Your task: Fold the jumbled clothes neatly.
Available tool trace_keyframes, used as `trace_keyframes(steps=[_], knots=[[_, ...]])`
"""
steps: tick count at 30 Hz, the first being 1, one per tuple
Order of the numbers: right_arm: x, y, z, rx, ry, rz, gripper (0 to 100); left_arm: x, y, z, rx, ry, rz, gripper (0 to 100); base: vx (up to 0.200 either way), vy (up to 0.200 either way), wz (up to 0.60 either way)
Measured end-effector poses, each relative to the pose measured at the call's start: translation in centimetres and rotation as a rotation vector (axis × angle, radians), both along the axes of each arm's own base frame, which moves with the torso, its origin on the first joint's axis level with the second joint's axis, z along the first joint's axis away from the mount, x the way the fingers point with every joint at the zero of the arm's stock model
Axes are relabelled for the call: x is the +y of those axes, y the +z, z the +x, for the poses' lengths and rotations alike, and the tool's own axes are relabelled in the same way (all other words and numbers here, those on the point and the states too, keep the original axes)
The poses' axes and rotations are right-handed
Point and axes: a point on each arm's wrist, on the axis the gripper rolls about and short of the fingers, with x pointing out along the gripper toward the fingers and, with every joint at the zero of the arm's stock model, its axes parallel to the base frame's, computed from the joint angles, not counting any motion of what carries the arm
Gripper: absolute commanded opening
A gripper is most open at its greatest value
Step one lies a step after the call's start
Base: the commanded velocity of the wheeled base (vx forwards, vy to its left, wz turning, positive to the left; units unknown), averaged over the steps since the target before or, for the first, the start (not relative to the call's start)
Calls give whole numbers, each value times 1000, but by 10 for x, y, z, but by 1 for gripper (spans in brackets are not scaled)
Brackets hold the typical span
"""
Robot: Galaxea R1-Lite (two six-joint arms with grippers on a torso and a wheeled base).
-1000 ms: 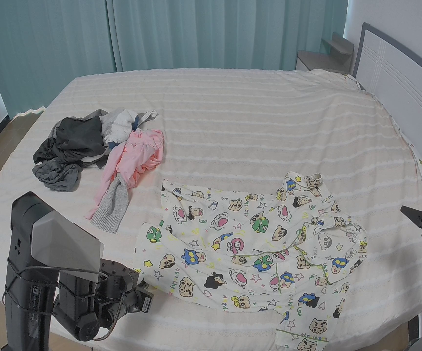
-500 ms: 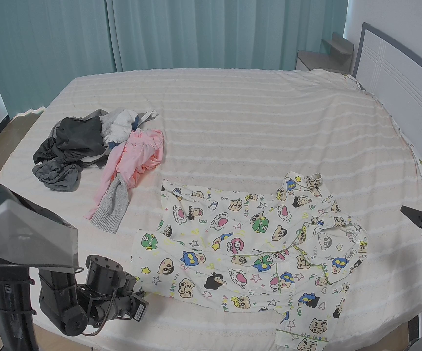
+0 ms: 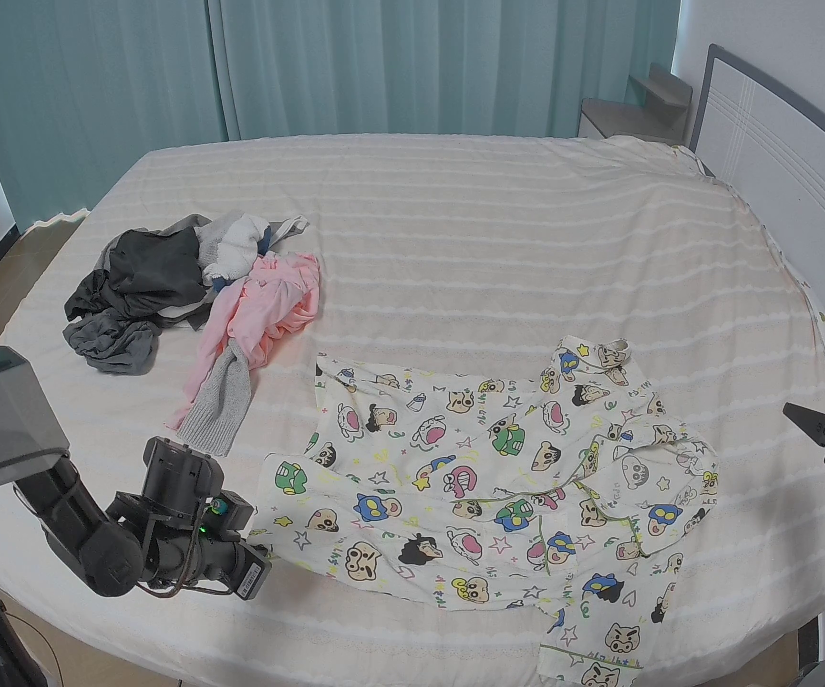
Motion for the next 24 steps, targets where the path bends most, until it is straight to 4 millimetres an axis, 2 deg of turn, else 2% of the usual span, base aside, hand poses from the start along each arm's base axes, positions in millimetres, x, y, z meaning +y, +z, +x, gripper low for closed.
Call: trace_keyframes(steps=[6, 15, 24], knots=[[0, 0, 0, 0, 0, 0, 100, 3, 14, -3, 13, -42, 20, 0, 0, 0, 0], [0, 0, 0, 0, 0, 0, 100, 9, 16, -16, 95, -88, 47, 0, 0, 0, 0], [0, 0, 0, 0, 0, 0, 100, 15, 22, -11, 45, -126, 82, 0, 0, 0, 0]])
